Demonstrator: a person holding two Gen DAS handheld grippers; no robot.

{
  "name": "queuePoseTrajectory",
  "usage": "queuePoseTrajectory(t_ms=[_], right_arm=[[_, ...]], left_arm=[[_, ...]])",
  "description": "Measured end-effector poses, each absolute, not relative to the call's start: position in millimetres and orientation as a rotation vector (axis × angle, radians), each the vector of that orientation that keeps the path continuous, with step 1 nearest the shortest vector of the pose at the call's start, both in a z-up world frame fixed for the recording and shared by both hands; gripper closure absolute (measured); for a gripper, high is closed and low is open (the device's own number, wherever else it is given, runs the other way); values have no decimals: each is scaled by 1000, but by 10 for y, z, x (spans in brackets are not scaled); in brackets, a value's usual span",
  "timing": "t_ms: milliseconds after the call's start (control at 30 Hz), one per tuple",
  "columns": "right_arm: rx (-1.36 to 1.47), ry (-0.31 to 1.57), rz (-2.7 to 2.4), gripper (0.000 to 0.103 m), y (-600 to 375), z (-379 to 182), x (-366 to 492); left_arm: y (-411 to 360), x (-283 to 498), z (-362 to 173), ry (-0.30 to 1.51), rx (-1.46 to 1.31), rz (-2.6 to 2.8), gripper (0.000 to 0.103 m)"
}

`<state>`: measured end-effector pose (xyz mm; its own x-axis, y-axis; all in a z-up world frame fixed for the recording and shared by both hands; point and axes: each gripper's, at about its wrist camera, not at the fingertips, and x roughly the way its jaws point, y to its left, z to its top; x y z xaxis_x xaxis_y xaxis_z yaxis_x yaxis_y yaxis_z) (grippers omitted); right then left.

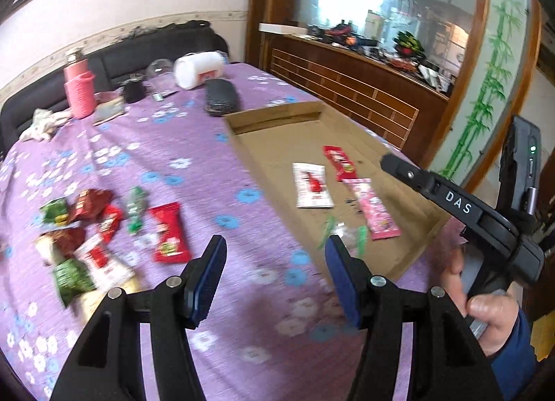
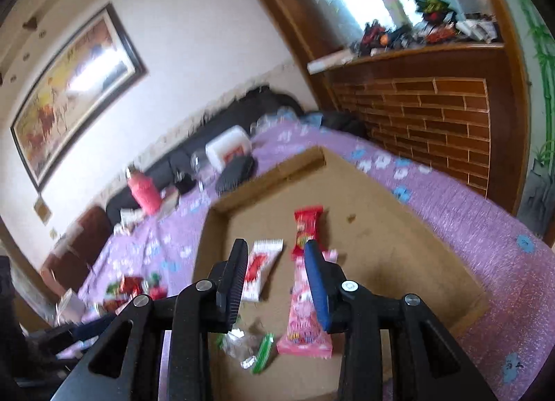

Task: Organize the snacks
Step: 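Open both grippers to release the bags in the tray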

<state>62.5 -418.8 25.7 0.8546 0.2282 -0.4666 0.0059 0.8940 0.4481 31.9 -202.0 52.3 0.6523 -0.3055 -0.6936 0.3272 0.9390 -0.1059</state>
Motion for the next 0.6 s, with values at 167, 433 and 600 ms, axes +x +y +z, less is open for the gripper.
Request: queuePoseTrajectory(t_ms=[167, 433, 600], right_arm=[[442, 524, 107, 67, -4184, 272, 590], [435, 532, 94, 67, -4187, 258, 595], [340, 532, 93, 67, -4006, 326, 563]], left_arm=[[-1544, 315, 538, 788, 13, -256, 45], [-713, 648, 344, 834, 9, -64, 43], [-423, 733, 105, 910, 19, 20, 43]])
